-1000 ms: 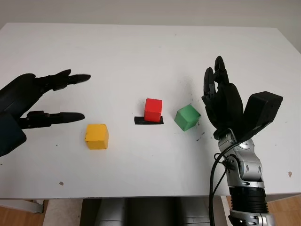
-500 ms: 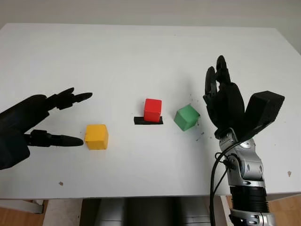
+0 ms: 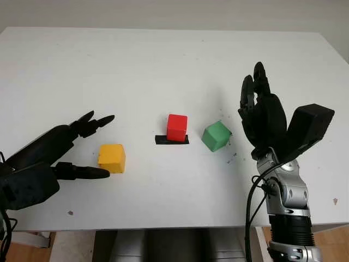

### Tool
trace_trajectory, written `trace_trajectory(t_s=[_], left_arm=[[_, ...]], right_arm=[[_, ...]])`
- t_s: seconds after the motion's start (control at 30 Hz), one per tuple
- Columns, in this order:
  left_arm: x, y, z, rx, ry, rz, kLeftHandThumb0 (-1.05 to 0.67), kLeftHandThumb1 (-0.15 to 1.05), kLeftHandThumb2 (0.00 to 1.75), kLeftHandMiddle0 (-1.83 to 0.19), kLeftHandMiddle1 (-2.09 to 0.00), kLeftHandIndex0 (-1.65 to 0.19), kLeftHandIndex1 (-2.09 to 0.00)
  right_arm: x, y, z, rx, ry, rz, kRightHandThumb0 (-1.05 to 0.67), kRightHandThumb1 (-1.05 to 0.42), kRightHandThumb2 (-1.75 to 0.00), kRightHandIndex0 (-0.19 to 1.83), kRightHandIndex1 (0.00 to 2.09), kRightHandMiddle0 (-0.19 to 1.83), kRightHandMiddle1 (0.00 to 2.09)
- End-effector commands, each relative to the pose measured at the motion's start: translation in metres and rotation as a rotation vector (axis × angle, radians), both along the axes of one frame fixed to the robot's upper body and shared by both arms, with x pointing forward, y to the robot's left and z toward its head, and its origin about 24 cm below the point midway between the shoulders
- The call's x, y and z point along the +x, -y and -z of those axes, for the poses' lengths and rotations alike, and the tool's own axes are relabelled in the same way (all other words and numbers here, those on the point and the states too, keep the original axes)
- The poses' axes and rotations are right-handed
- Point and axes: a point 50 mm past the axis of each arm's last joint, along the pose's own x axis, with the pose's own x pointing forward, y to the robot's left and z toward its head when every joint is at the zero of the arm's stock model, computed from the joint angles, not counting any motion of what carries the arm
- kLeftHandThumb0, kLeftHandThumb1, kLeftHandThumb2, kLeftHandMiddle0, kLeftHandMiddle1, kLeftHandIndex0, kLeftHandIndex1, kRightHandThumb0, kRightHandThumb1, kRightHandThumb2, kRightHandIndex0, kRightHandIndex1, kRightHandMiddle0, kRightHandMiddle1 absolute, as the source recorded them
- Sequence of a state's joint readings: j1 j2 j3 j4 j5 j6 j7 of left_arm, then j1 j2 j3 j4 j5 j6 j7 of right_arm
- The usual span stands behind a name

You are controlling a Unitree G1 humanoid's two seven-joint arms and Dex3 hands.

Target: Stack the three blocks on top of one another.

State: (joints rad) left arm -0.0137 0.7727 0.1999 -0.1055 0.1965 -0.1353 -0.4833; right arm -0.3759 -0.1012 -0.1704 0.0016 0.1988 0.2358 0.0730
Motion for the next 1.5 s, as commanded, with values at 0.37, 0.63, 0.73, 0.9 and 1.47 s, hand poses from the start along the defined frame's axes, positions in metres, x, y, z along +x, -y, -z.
trace_trajectory(t_s=[0.37,0.63,0.73,0.9,1.47], left_arm=[[0.0014,0.0049,0.0074,0.04,0.003,-0.008,-0.81,0.92,0.06,0.07,-0.07,-0.42,-0.13],[0.0039,0.0058,0.0071,0.098,0.024,0.016,-0.76,0.94,0.05,-0.01,-0.06,-0.39,-0.51],[0.0042,0.0056,0.0056,0.094,0.033,0.017,-0.68,0.95,0.05,-0.04,-0.06,-0.28,-0.88],[0.0039,0.0041,0.0063,0.058,0.039,0.023,-0.54,0.98,0.06,-0.09,-0.06,-0.3,-1.12],[0.0031,0.0041,0.0018,0.063,0.138,0.02,-0.46,1.05,0.07,-0.21,-0.07,-0.05,-1.78]], right_arm=[[-0.0019,0.0045,-0.0039,-0.012,0.011,0.005,-0.68,-1.05,-0.59,-0.19,0.0,-0.19,0.0],[-0.0032,0.0024,-0.0044,-0.008,0.014,0.006,-0.68,-1.05,-0.59,-0.19,0.0,-0.19,0.0],[-0.0039,0.0014,-0.0039,0.001,0.012,0.009,-0.68,-1.05,-0.59,-0.19,0.0,-0.19,0.0],[-0.005,-0.0002,-0.0026,-0.001,0.009,0.013,-0.68,-1.05,-0.59,-0.19,0.0,-0.19,0.0],[-0.0054,-0.0019,0.0017,0.011,0.006,0.005,-0.66,-1.05,-0.61,-0.19,0.0,-0.19,0.0]])
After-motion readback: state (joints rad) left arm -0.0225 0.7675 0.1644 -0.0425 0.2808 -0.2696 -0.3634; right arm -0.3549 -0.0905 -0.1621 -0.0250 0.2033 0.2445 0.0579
